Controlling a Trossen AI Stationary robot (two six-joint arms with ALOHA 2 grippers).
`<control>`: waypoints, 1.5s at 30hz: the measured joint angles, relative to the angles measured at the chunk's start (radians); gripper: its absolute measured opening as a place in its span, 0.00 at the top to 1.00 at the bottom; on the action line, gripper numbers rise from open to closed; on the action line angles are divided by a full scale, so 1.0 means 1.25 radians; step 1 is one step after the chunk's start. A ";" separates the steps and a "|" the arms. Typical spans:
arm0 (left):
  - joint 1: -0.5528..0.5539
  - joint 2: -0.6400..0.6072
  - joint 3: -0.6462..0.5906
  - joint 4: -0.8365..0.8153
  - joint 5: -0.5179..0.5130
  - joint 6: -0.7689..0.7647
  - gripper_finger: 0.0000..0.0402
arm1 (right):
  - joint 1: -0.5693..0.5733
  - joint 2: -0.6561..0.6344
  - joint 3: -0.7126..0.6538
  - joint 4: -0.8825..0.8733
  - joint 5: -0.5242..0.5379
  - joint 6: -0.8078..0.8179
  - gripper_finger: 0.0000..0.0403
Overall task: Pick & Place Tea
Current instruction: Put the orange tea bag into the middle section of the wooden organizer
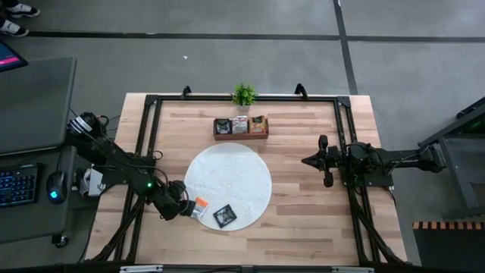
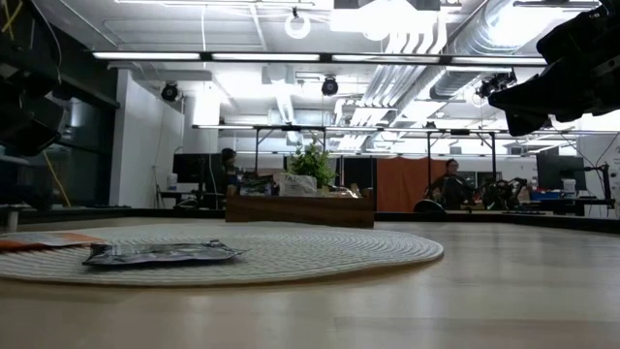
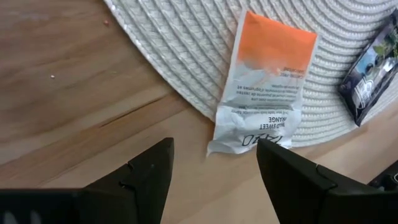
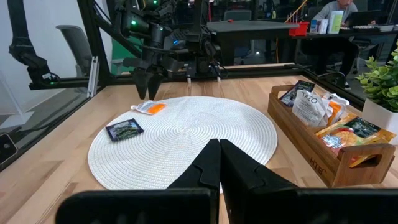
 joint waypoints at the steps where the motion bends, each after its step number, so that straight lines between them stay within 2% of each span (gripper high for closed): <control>1: 0.000 0.000 0.000 0.002 0.000 0.007 0.42 | 0.000 0.000 0.000 0.000 0.000 0.000 1.00; 14: 0.001 0.003 -0.002 0.038 -0.032 0.033 0.42 | 0.000 0.000 0.000 0.000 0.000 0.000 1.00; 41: 0.001 0.049 -0.001 0.121 -0.046 0.039 0.42 | 0.000 0.000 0.000 0.000 0.000 0.000 1.00; 45: 0.000 0.052 -0.001 0.119 -0.051 0.039 0.46 | 0.000 0.000 0.000 0.000 0.000 0.000 1.00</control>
